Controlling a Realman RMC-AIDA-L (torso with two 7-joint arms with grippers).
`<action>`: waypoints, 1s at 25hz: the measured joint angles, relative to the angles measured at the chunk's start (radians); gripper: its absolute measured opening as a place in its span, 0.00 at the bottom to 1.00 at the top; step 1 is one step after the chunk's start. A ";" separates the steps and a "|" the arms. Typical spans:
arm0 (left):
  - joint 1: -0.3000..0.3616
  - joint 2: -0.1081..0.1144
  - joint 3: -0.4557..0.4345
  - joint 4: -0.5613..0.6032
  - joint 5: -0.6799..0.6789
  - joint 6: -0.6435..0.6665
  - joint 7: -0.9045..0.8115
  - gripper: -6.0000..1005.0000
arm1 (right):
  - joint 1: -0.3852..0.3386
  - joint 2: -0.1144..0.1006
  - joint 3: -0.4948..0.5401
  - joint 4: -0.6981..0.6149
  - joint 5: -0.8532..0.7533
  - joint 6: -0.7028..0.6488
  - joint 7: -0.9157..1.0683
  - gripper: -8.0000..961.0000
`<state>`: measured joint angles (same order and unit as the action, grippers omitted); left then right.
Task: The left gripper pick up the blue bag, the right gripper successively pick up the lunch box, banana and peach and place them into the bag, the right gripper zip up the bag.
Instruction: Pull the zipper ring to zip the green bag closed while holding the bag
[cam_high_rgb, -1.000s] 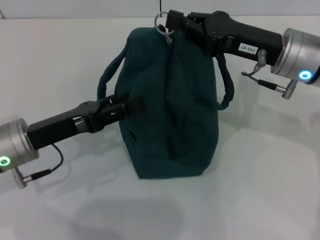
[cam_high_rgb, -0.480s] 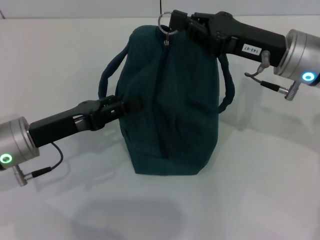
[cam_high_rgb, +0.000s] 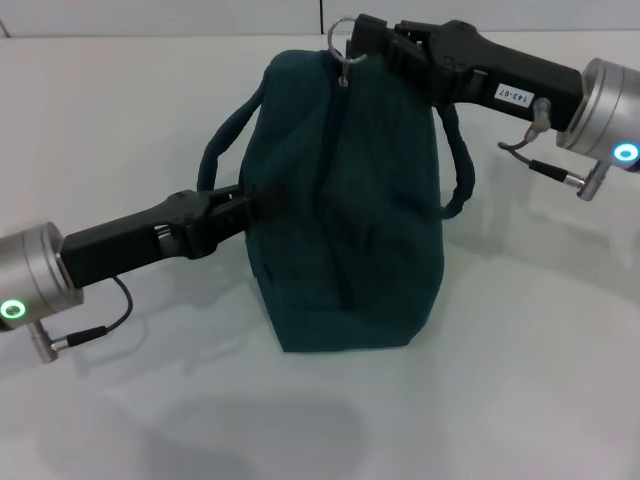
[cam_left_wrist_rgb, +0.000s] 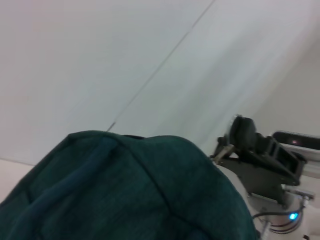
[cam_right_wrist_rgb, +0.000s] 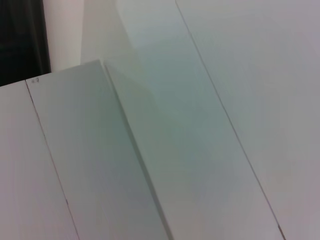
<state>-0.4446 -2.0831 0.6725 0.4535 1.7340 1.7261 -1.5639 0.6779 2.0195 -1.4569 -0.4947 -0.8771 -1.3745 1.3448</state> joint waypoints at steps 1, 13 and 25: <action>-0.002 0.000 0.003 0.000 0.000 0.005 0.008 0.25 | -0.001 0.000 0.000 0.000 0.004 0.000 0.000 0.10; -0.014 0.000 0.074 -0.005 -0.006 0.040 0.058 0.10 | -0.011 -0.006 0.046 0.010 0.013 0.008 0.002 0.10; 0.027 0.003 0.066 -0.002 -0.023 0.117 0.112 0.07 | 0.001 -0.004 0.074 0.042 0.006 0.088 -0.016 0.10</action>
<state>-0.4173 -2.0802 0.7390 0.4516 1.7108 1.8432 -1.4518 0.6785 2.0158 -1.3827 -0.4529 -0.8709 -1.2869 1.3286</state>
